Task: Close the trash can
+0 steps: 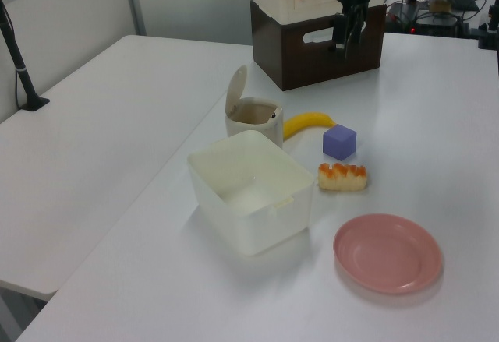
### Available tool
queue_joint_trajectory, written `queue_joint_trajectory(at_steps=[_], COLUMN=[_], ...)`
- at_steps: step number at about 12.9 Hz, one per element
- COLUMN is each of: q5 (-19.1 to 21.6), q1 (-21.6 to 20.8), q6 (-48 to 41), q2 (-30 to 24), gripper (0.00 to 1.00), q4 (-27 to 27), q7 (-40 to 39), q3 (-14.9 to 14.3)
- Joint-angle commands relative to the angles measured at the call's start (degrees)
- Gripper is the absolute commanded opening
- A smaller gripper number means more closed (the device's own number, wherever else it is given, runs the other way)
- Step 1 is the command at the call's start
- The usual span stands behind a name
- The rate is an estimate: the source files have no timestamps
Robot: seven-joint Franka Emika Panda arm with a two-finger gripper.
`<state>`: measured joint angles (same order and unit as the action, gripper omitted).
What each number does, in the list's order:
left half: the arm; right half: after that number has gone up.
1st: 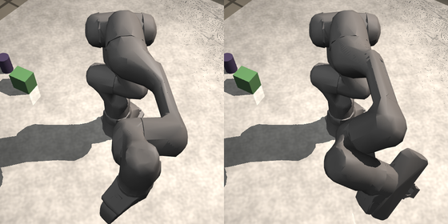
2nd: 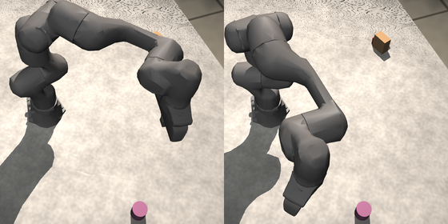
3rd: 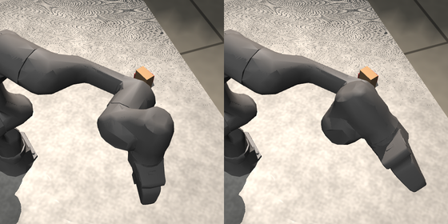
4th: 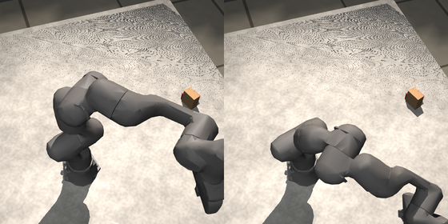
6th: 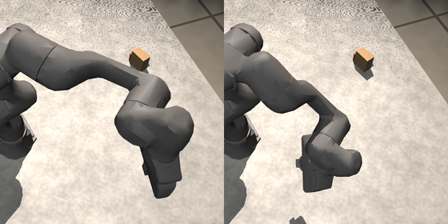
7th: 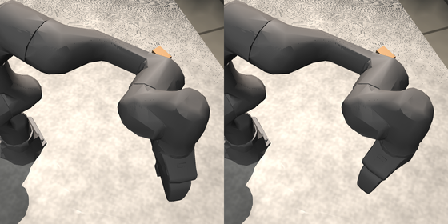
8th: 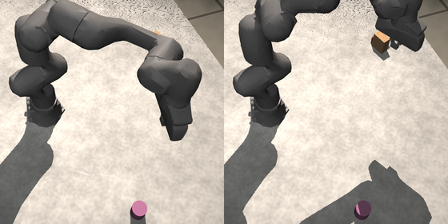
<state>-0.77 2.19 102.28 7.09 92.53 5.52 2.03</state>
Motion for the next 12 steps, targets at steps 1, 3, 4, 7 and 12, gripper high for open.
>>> queue_joint_trajectory(at_steps=[1,3,4,7,12], q5=[0.5,0.4,0.4,0.4,0.6], q1=[-0.3,-0.3,-0.3,-0.3,-0.4], q6=[-1.7,-1.4,-1.5,-1.6,-1.1], q2=[-1.3,-1.0,-1.0,-1.0,-0.8], gripper=[1.00,1.00,1.00,1.00,1.00], q4=[1.0,1.0,1.0,1.0,0.8], q7=[-1.1,-1.0,-0.8,-0.6,-1.6], q3=[-0.8,-0.8,-0.8,-0.8,-2.1])
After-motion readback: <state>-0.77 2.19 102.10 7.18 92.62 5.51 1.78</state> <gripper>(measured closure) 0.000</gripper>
